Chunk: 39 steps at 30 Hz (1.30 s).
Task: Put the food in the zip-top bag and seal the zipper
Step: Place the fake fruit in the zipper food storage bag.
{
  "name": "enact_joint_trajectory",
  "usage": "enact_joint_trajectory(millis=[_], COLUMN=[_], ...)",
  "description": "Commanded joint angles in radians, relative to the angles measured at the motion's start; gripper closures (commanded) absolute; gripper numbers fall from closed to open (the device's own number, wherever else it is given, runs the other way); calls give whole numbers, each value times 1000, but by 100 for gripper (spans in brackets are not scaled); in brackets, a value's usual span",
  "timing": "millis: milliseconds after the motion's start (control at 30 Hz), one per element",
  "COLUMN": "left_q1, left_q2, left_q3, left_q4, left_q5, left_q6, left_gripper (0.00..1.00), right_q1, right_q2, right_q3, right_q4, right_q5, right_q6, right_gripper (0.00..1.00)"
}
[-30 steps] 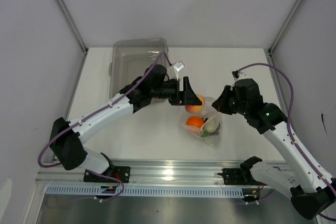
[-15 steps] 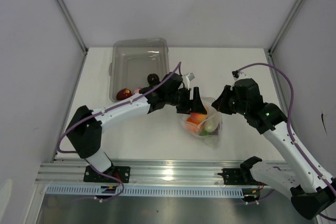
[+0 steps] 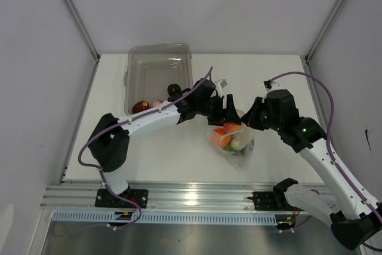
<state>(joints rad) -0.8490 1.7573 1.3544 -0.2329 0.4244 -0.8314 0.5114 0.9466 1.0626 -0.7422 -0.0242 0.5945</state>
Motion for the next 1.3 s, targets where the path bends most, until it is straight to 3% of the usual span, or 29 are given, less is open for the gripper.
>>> enact_joint_trajectory(millis=[0,67,133,167,200,633,900,1067,1267], left_q1=[-5,-5,-5,-5,-5,-7,-5,-4,11], left_q2=[21,21,13,7,2,-93,-260,-360,-453], left_q3=[69,86,84,80,80,-67,-230,-300,-296], left_q4=[24,6,-3,-6,-6,84,227,250,147], left_q5=[5,-18,-32,-36,-41,-44,-87,-203,-372], left_q6=[-25,-20,-8,-5,3,6,87,158,221], left_gripper=[61,44,37,9,1,1,1,1,0], right_q1=[6,6,7,6,6,4,4,4,3], right_q2=[-5,-6,-5,-6,-6,-11,-12,-19,-12], right_q3=[28,28,28,28,27,13,-3,-16,-27], right_q4=[40,40,40,38,38,38,40,41,46], right_q5=[-2,-2,0,1,1,3,1,3,3], right_q6=[8,8,7,7,7,5,5,2,-4], right_gripper=[100,100,100,100,100,100,100,100,100])
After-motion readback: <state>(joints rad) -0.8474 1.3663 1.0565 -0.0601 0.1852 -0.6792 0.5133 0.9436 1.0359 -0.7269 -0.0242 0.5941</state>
